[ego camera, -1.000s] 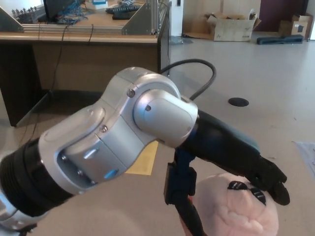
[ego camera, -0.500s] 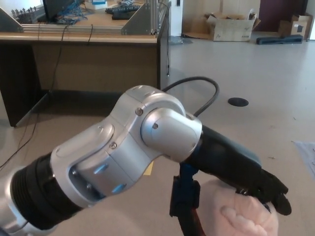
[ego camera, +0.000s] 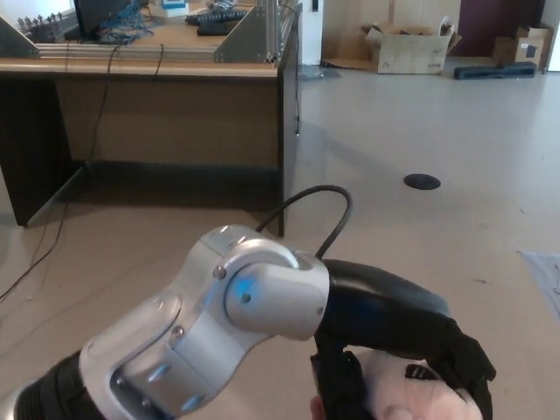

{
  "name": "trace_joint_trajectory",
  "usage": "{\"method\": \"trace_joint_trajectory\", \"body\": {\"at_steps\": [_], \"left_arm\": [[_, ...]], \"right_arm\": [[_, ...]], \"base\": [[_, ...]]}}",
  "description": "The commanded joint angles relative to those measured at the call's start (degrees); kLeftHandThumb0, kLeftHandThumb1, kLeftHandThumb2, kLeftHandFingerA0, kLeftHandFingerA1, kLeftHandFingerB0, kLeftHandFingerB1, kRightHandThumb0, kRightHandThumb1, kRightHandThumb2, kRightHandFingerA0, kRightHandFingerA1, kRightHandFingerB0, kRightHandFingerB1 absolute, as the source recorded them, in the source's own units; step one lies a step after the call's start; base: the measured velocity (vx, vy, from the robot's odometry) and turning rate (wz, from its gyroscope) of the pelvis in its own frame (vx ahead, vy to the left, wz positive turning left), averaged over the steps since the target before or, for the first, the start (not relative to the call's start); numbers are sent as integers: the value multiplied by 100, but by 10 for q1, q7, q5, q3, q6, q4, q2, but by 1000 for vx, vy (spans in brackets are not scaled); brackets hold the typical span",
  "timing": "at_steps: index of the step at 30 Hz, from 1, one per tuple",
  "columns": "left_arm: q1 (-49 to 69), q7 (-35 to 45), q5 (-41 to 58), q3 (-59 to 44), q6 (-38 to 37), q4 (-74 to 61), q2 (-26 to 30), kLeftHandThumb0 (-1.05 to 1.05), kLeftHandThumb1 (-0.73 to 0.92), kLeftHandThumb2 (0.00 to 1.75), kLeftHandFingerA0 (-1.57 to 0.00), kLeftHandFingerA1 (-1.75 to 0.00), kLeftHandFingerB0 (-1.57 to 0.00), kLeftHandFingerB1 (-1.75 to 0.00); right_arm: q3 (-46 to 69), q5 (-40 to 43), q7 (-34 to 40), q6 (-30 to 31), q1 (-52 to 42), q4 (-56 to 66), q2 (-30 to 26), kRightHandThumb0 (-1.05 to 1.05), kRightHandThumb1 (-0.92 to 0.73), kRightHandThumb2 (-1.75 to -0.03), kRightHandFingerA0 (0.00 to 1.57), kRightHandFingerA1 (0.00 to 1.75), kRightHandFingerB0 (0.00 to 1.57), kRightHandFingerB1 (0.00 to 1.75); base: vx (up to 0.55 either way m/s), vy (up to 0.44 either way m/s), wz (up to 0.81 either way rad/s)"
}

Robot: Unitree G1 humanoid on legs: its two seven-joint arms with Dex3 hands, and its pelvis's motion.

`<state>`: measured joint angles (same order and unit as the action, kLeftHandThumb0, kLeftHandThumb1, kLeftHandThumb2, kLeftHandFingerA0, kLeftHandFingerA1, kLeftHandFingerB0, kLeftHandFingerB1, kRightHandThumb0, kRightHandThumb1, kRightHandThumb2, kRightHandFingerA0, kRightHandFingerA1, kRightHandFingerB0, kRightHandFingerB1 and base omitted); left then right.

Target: The robot extends its left hand to pick up an emotional support dumpling from the palm of a person and brings its hand down by its side. Then it extends its arm again to hand the dumpling back to the person.

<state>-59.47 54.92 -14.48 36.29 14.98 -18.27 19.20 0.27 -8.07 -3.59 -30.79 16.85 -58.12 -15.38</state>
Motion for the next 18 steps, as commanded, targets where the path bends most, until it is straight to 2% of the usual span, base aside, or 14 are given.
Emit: {"method": "trace_joint_trajectory", "body": {"at_steps": [1, 2, 4, 5, 6, 7, 8, 9, 13, 14, 15, 16, 17, 18], "left_arm": [[44, -73, -39, -14, -70, 3, -14, -32, 74, 62, -83, -117, -79, -53], [45, -73, -41, -15, -71, 4, -15, -32, 74, 62, -83, -117, -79, -53], [67, -98, -39, -25, -99, 9, -19, -32, 73, 63, -87, -129, -79, -50], [95, -133, -36, -38, -124, 14, -29, -30, 72, 63, -87, -136, -86, -63], [101, -139, -37, -41, -129, 15, -32, -30, 72, 63, -87, -136, -86, -63], [118, -156, -42, -49, -136, 13, -38, -26, 74, 70, -80, -156, -82, -97], [118, -156, -42, -49, -136, 13, -38, -26, 74, 70, -80, -156, -82, -97], [147, -197, -60, -63, -163, 12, -39, -24, 77, 66, -69, -171, -62, -139], [176, -264, -105, -78, -233, 20, -29, -24, 79, 65, -73, -170, -62, -131], [177, -299, -124, -88, -277, 33, -18, -21, 75, 69, -81, -160, -71, -118], [177, -323, -128, -102, -302, 42, -16, -16, 73, 64, -77, -170, -60, -138], [177, -331, -126, -110, -308, 45, -17, -16, 73, 64, -77, -170, -60, -138], [173, -340, -121, -129, -308, 43, -17, -12, 78, 66, -72, -174, -53, -155], [171, -347, -118, -142, -308, 43, -17, -12, 78, 66, -72, -174, -53, -155]], "right_arm": [[1, -6, 15, -34, 11, -14, -11, -40, -67, -60, 92, 63, 72, 54], [1, -6, 16, -35, 12, -15, -11, -40, -67, -60, 92, 63, 72, 54], [11, 9, 4, -50, 17, -24, -5, -36, -64, -59, 83, 59, 70, 52], [10, 3, 17, -36, 21, -26, -4, -44, -68, -61, 85, 54, 73, 49], [9, -1, 22, -31, 22, -26, -4, -44, -68, -61, 85, 54, 73, 49], [13, 8, 13, -20, 22, -24, -1, -39, -66, -60, 81, 59, 66, 49], [13, 8, 13, -20, 22, -24, -1, -39, -66, -60, 81, 59, 66, 49], [25, 31, -11, 6, 22, -19, 7, -48, -58, -58, 66, 53, 50, 44], [43, 57, -39, 26, 23, -20, 15, -52, -60, -59, 63, 49, 51, 40], [44, 56, -38, 25, 20, -16, 14, -58, -49, -82, 59, 59, 35, 47], [46, 55, -33, 29, 21, -14, 15, -45, -58, -58, 72, 48, 45, 35], [47, 54, -31, 33, 22, -14, 16, -45, -58, -58, 72, 48, 45, 35], [45, 50, -25, 35, 25, -14, 16, -42, -59, -58, 71, 46, 46, 35], [44, 46, -21, 36, 27, -13, 16, -42, -59, -58, 71, 46, 46, 35]], "base": [[0, 0, 0], [0, 0, 0], [0, 0, 0], [0, 0, 0], [0, 0, 0], [0, 0, 0], [0, 0, 0], [0, 0, 0], [0, 0, 0], [0, 0, 0], [0, 0, 0], [0, 0, 0], [0, 0, 0], [0, 0, 0]]}}
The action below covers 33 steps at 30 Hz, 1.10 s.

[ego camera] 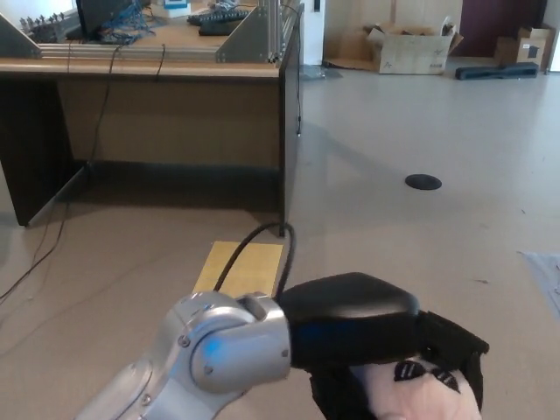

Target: The robot extends its left hand to pick up an emotional support dumpling from the palm of a person and brings its hand down by its side. Then it extends its arm again to hand the dumpling back to the person.

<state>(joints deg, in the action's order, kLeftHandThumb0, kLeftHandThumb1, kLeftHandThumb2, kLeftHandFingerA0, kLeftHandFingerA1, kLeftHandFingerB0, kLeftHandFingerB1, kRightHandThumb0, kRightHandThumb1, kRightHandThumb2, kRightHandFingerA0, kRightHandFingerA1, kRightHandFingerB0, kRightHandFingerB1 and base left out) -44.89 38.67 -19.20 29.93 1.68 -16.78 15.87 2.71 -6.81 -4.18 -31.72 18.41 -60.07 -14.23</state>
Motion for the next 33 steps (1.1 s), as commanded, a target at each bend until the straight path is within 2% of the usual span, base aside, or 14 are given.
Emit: {"method": "trace_joint_trajectory", "body": {"at_steps": [1, 2, 3, 4, 5, 6, 7, 12, 13, 15, 20, 21, 27, 33], "left_arm": [[23, -188, -69, -86, -176, 27, 16, -12, 78, 66, -72, -174, -53, -155], [28, -184, -42, -109, -144, 16, 1, -12, 78, 65, -78, -166, -75, -122], [36, -178, -9, -134, -105, 4, -18, -12, 78, 65, -78, -166, -75, -122], [41, -180, 19, -157, -88, 0, -34, -11, 78, 64, -78, -165, -78, -117], [43, -180, 24, -162, -86, 0, -38, -11, 78, 64, -78, -165, -78, -117], [47, -177, 46, -181, -71, -1, -45, -10, 77, 71, -82, -152, -82, -99], [56, -167, 90, -216, -36, -3, -60, -7, 75, 73, -82, -140, -83, -93], [72, -145, 147, -269, 38, -20, -97, -7, 72, 75, -84, -132, -85, -95], [70, -151, 202, -309, 90, -22, -114, -13, 78, 71, -97, -138, -86, -91], [63, -165, 304, -389, 187, -25, -143, -15, 80, 65, -100, -138, -88, -86], [33, -205, 404, -506, 299, -43, -137, -14, 81, 70, -92, -129, -89, -89], [29, -216, 449, -549, 322, -44, -123, -15, 82, 70, -84, -140, -82, -85], [125, -178, 524, -695, 321, -7, -50, -12, 84, 67, -83, -135, -88, -72], [259, -132, 502, -758, 290, 43, -53, -7, 86, 66, -90, -141, -83, -84]], "right_arm": [[18, 31, -13, 46, 12, 6, 5, -42, -59, -58, 71, 46, 46, 35], [17, 29, -13, 48, 13, 7, 5, -42, -60, -58, 71, 46, 45, 34], [17, 28, -15, 50, 14, 8, 5, -42, -60, -58, 71, 46, 45, 34], [16, 27, -13, 49, 11, 8, 5, -47, -50, -77, 65, 57, 41, 46], [16, 27, -13, 49, 11, 8, 6, -47, -50, -77, 65, 57, 41, 46], [16, 28, -15, 46, 8, 9, 5, -43, -60, -58, 70, 46, 46, 35], [15, 27, -17, 42, 6, 9, 5, -44, -60, -59, 69, 46, 46, 35], [15, 26, -18, 44, 6, 12, 5, -44, -60, -58, 70, 46, 47, 35], [16, 27, -19, 47, 9, 12, 6, -42, -60, -58, 73, 47, 47, 35], [18, 31, -20, 54, 17, 11, 8, -41, -59, -58, 74, 47, 48, 36], [16, 26, -17, 56, 20, 12, 5, -40, -59, -58, 73, 47, 46, 35], [15, 24, -15, 55, 20, 11, 4, -40, -59, -58, 72, 47, 47, 35], [8, 18, -17, 56, 19, 9, 6, -40, -60, -58, 72, 47, 48, 36], [3, 14, -17, 56, 8, 10, 9, -40, -59, -58, 71, 48, 46, 35]], "base": [[0, 0, 0], [0, 0, 0], [0, 0, 0], [0, 0, 0], [0, 0, 0], [0, 0, 0], [0, 0, 0], [0, 0, 0], [0, 0, 0], [0, 0, 0], [0, 0, 0], [0, 0, 0], [0, 0, 0], [0, 0, 0]]}}
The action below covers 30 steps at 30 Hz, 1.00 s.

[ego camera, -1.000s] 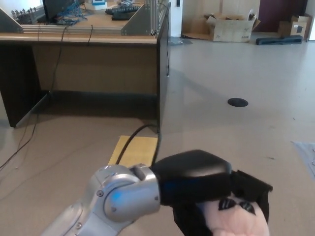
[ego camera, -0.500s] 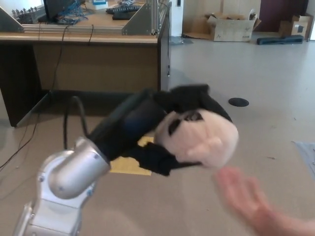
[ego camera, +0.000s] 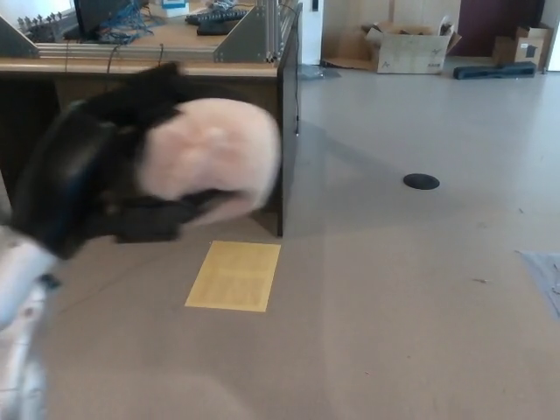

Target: The robot extends its left hand to pick up an emotional support dumpling from the palm of a person and brings its hand down by its side. Then it extends its arm again to hand the dumpling back to the person.

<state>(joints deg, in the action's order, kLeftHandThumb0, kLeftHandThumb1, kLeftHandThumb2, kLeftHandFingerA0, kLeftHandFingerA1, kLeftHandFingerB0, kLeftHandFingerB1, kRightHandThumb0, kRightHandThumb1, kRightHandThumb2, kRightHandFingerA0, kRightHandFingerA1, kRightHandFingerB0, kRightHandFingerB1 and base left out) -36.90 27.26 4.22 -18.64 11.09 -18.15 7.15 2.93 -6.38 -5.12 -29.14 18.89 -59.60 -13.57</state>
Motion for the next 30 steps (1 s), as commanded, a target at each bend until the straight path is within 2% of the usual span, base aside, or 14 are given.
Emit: {"method": "trace_joint_trajectory", "body": {"at_steps": [1, 2, 3, 4, 5, 7, 8, 11, 12, 25, 26, 28, 29, 30], "left_arm": [[204, -12, 260, -281, 191, 72, 29, -5, 87, 66, -90, -142, -81, -87], [210, -11, 259, -284, 192, 76, 27, -5, 87, 66, -90, -142, -81, -87], [237, -7, 241, -286, 171, 108, 18, -5, 89, 65, -89, -147, -75, -98], [253, -4, 229, -286, 156, 130, 12, -5, 89, 65, -89, -147, -75, -98], [268, -5, 222, -289, 147, 153, 3, -4, 86, 69, -85, -154, -77, -91], [281, -9, 223, -294, 144, 174, -5, -4, 86, 69, -85, -154, -77, -91], [288, -9, 219, -295, 139, 195, -7, -5, 83, 68, -86, -153, -76, -85], [304, -7, 212, -296, 126, 243, -8, -5, 82, 68, -86, -153, -79, -86], [310, -11, 200, -292, 109, 272, -8, -6, 80, 69, -86, -154, -81, -92], [322, -24, 163, -242, 10, 440, 33, -5, 77, 71, -93, -155, -87, -89], [318, -30, 161, -241, 7, 461, 38, -3, 77, 68, -84, -160, -80, -94], [314, -37, 158, -239, 3, 488, 45, -3, 77, 68, -84, -160, -80, -94], [305, -46, 156, -237, 0, 517, 55, -6, 81, 68, -75, -168, -71, -98], [302, -48, 156, -236, -1, 526, 59, -6, 81, 68, -75, -168, -71, -98]], "right_arm": [[0, 10, -8, 30, 0, 5, 4, -39, -60, -58, 71, 48, 46, 35], [0, 11, -8, 30, -1, 4, 5, -39, -60, -58, 71, 48, 46, 35], [0, 11, -7, 28, -6, 4, 8, -38, -60, -58, 70, 48, 47, 35], [0, 11, -6, 26, -9, 3, 9, -38, -60, -58, 70, 48, 47, 35], [1, 13, -5, 27, -13, 4, 11, -38, -59, -58, 70, 47, 48, 35], [3, 16, -5, 28, -18, 5, 14, -38, -59, -58, 70, 47, 48, 35], [2, 14, -3, 24, -26, 8, 13, -38, -59, -58, 71, 47, 47, 35], [1, 11, 0, 14, -40, 13, 12, -37, -60, -58, 71, 47, 47, 35], [3, 13, -2, 9, -45, 15, 12, -37, -60, -58, 71, 47, 47, 35], [11, 22, -9, 1, -50, 12, 18, -38, -59, -57, 71, 48, 48, 36], [10, 21, -7, 2, -50, 13, 18, -39, -60, -58, 71, 47, 47, 35], [9, 19, -4, 2, -51, 15, 17, -39, -60, -58, 71, 47, 47, 35], [12, 24, -7, 4, -49, 16, 20, -38, -59, -58, 71, 48, 47, 35], [13, 26, -8, 4, -48, 17, 20, -38, -59, -58, 71, 48, 47, 35]], "base": [[0, 0, 0], [0, 0, 0], [0, 0, 0], [0, 0, 0], [0, 0, 0], [0, 0, 0], [0, 0, 0], [0, 0, 0], [0, 0, 0], [0, 0, 0], [0, 0, 0], [0, 0, 0], [0, 0, 0], [0, 0, 0]]}}
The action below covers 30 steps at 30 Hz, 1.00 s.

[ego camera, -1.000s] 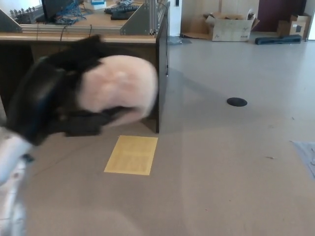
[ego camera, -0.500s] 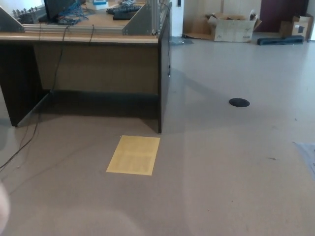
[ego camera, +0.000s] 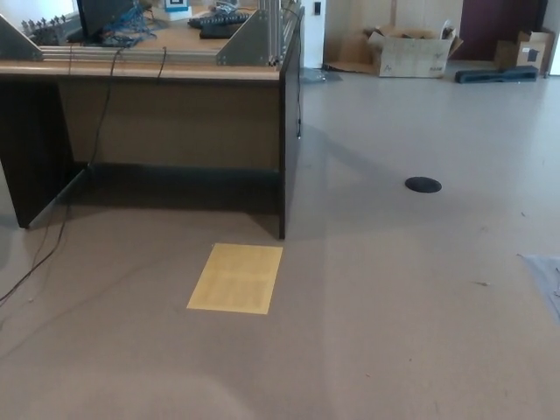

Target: The robot extends its left hand to pick up an emotional support dumpling from the palm of a person and brings its hand down by its side. Then it extends its arm again to hand the dumpling back to the person.

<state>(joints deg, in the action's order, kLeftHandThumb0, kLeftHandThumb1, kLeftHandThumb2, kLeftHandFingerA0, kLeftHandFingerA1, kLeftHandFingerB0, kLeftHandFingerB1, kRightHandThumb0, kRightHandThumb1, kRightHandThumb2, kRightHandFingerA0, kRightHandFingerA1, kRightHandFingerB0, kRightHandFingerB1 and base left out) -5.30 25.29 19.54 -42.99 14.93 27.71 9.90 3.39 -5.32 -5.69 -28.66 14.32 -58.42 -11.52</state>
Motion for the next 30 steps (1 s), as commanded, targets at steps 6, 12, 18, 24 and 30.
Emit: {"method": "trace_joint_trajectory", "body": {"at_steps": [6, 12, 18, 24, 30], "left_arm": [[-28, -16, 4, 27, -72, 108, 56, -8, 80, 69, -74, -167, -71, -99], [-39, -19, 13, 42, -83, 124, 68, -8, 76, 68, -75, -169, -71, -98], [-41, -22, 36, 35, -65, 112, 66, -9, 83, 64, -76, -162, -73, -91], [-67, -17, 60, 34, -52, 62, 84, -11, 82, 64, -81, -156, -85, -83], [-151, -29, 91, 54, -4, -104, 137, -9, 80, 66, -82, -154, -82, -81]], "right_arm": [[14, 21, -2, 3, 5, 0, 0, -39, -58, -58, 73, 47, 48, 35], [12, 14, 9, 21, 15, 6, -1, -41, -60, -58, 73, 46, 47, 35], [11, 17, 3, 22, 20, 6, -1, -40, -60, -58, 72, 47, 46, 35], [12, 18, 8, 36, 22, 10, -3, -42, -59, -58, 71, 46, 46, 35], [15, 17, 8, 30, 20, 12, -8, -41, -59, -58, 72, 46, 45, 35]], "base": [[0, 0, 0], [0, 0, 0], [0, 0, 0], [0, 0, 0], [0, 0, 0]]}}
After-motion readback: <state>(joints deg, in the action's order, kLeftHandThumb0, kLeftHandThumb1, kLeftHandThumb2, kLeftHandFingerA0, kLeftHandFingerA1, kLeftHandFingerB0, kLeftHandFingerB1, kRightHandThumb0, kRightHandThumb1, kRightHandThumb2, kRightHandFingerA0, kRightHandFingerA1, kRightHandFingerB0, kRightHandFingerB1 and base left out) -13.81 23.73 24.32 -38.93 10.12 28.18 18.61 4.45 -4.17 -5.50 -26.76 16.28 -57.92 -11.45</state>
